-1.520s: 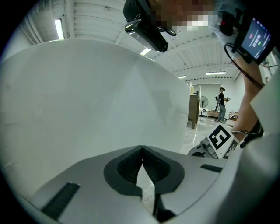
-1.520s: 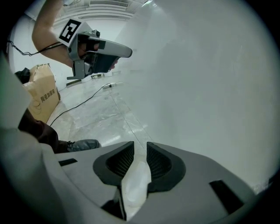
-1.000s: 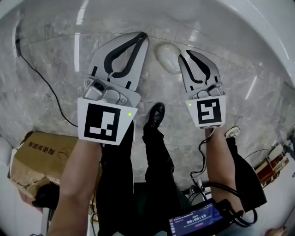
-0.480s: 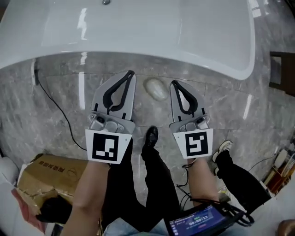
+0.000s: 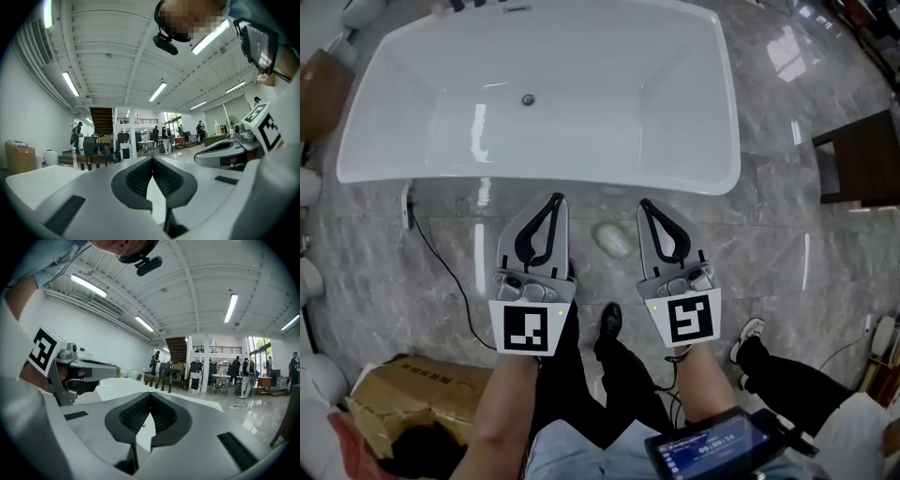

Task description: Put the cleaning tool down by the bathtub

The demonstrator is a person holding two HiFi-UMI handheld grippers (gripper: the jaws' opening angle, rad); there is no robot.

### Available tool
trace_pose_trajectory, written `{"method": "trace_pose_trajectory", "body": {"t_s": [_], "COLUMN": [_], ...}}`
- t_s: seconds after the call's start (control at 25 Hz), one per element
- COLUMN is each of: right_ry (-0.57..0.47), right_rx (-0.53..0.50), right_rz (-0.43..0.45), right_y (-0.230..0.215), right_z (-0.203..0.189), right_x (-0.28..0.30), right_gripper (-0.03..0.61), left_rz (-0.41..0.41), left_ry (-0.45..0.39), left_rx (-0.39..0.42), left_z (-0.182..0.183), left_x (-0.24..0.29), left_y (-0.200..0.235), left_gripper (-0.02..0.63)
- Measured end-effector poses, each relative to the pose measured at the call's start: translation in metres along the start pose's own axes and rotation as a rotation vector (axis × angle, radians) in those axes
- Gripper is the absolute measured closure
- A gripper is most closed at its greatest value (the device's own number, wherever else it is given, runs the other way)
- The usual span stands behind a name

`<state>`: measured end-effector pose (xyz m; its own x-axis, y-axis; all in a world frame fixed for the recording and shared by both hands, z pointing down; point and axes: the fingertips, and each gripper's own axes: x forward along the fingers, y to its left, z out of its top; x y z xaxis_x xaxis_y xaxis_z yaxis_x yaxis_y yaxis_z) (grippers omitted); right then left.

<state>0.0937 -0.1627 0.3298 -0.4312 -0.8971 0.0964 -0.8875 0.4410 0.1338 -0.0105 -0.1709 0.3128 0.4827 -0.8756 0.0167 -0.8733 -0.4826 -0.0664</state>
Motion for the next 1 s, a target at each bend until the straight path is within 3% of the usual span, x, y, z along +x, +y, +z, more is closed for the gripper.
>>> {"method": "trace_pose_trajectory", "body": {"t_s": [0.24,0.48,0.72,1.0], "right_ry": [-0.085,-0.176,-0.220,-0.261], "right_rx": [-0.044,-0.082,-0.111,-0.144], "right_rz": [-0.043,-0.082,-0.106,-0.122], "right_y": [0.002,-0.003,0.001,0.005], "right_z": [0.120,0.206,0.257,0.289], "right_x": [-0.032,-0.067,-0.093,-0.114], "right_gripper": [0.565,0.565,0.565,0.566], "left_rz": [0.050,0.069,0.080,0.104], "left_ry": [-0.074,-0.145,-0.215,-0.263], "left_rx": [0.006,0.029,0.048,0.073], "left_z": [0.107,0.184,0.239,0.275], "left_x": [-0.042,-0.070,-0.090,-0.110], "left_y": [0.009,-0.001,-0.002,-0.007], "left_gripper": [0.598,0.598,0.598,0.598]}}
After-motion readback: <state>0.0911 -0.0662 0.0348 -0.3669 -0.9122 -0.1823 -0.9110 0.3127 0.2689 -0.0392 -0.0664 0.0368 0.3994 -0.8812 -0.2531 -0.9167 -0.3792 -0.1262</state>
